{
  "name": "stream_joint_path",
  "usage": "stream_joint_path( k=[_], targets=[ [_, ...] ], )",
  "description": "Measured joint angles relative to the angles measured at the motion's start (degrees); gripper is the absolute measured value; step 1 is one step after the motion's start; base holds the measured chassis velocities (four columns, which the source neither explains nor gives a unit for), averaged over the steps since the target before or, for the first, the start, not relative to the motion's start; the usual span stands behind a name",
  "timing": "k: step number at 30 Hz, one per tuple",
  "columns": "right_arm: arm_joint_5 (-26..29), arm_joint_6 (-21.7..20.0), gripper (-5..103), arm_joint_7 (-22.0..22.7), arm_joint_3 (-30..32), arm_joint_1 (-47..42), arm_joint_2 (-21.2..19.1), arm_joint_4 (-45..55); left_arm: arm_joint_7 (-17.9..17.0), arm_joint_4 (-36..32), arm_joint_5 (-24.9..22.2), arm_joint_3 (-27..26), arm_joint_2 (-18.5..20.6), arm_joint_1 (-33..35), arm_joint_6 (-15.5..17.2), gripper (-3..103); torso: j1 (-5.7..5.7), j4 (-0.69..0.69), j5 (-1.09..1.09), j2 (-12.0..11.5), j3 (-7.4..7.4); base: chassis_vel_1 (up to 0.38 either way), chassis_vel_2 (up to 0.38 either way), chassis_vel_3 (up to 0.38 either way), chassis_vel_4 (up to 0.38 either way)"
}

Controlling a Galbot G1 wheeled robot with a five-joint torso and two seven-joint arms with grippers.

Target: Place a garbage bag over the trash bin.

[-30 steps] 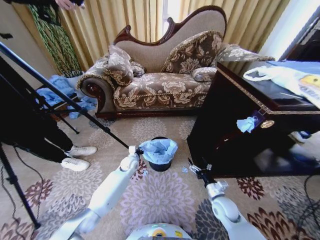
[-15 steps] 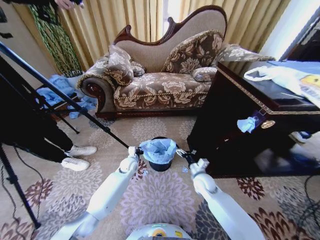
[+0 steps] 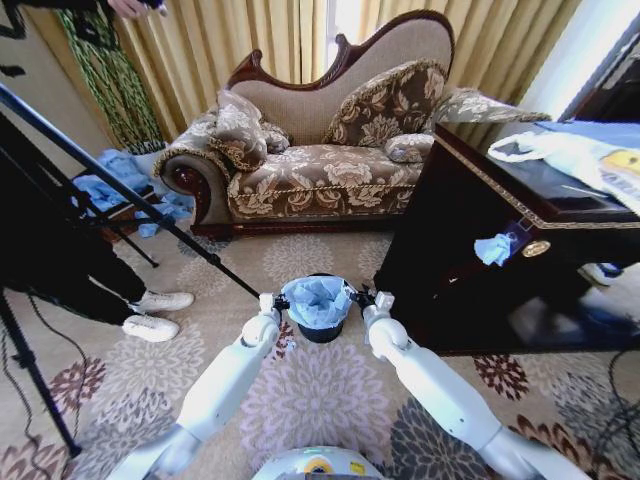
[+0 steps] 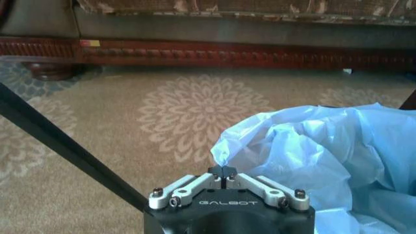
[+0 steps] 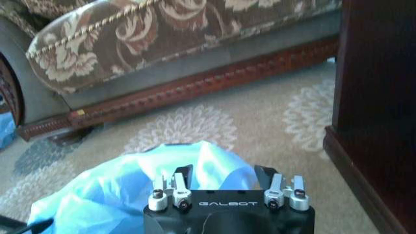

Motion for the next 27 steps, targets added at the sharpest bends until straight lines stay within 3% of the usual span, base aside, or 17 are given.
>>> stream_joint_path(
  k=[4, 10, 13, 16, 18, 23, 27],
  targets=[
    [0.39, -0.2, 60, 0.29, -1.36, 1.61, 1.07, -2.09, 0.16, 0.0, 0.0, -0.09, -0.02, 0.0, 0.0, 0, 0.0, 0.0, 0.0, 0.0, 0.0, 0.0, 0.0, 0.0, 0.0],
    [0.12, -0.1, 40, 0.22, -2.15, 3.75, 1.89, -4.47, 0.73, -0.08, 0.0, -0.23, 0.19, 0.43, 0.06, 0, 0.0, 0.01, 0.0, 0.0, -0.01, 0.0, 0.0, 0.0, 0.0],
    [-0.07, -0.03, 37, -0.04, -2.34, 4.17, 1.89, -5.15, 0.83, -0.03, 0.01, -0.24, 0.16, 0.42, 0.04, 0, 0.0, 0.01, 0.0, 0.0, -0.01, 0.0, 0.0, 0.0, 0.0],
    [-0.47, 0.05, 25, -0.41, -2.63, 4.61, 1.89, -6.01, 1.23, 0.12, 0.06, -0.19, 0.07, 0.38, -0.01, 0, 0.0, 0.01, 0.0, 0.0, -0.01, 0.0, 0.0, 0.0, 0.0],
    [-0.69, 0.09, 25, -0.48, -2.72, 4.68, 1.87, -6.2, 1.33, 0.17, 0.08, -0.14, 0.05, 0.35, -0.01, 0, 0.0, 0.01, 0.0, 0.0, -0.01, 0.0, 0.0, 0.0, 0.0],
    [-1.17, 0.25, 4, -0.69, -3.39, 5.2, 1.44, -6.63, 1.68, 0.48, 0.32, -0.03, -0.19, 0.21, -0.14, 0, 0.0, 0.0, 0.0, 0.0, 0.0, 0.0, 0.0, 0.0, 0.0],
    [-1.18, 0.28, 2, -0.67, -3.55, 5.72, 1.51, -6.9, 1.93, 0.48, 0.42, -0.01, -0.16, 0.27, -0.25, 0, 0.0, 0.0, 0.0, 0.0, -0.01, 0.0, 0.0, 0.0, 0.0]
  ],
)
